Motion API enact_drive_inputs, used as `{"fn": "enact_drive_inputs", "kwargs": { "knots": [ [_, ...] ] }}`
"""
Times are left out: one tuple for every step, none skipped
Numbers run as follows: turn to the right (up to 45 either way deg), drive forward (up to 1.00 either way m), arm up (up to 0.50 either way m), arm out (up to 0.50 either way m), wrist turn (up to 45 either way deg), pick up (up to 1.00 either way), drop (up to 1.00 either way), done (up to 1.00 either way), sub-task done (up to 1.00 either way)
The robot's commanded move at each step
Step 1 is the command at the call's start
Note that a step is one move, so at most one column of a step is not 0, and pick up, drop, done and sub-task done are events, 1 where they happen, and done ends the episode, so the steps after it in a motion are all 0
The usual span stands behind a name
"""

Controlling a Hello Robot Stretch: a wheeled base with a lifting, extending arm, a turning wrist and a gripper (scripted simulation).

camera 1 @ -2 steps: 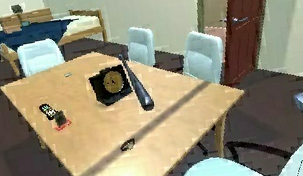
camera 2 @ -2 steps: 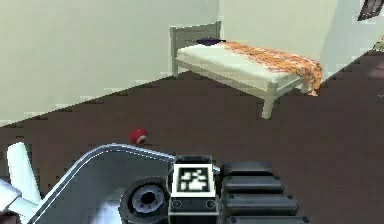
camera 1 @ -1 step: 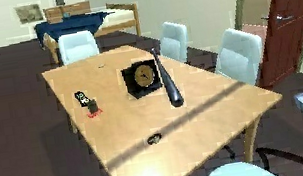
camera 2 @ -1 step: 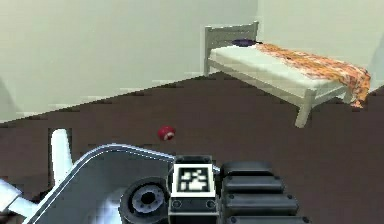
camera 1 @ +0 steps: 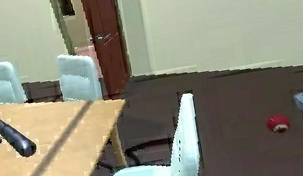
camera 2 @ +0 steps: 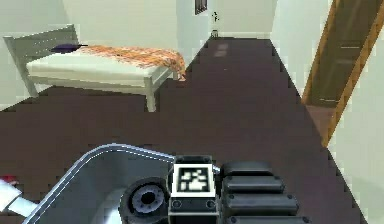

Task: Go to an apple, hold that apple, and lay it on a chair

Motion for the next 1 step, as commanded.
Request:
{"fn": "enact_drive_inputs", "kwargs": {
  "knots": [
    [45.0, 0.0, 0.0, 0.0, 0.0, 0.0, 0.0, 0.0, 0.0]
  ]
}}
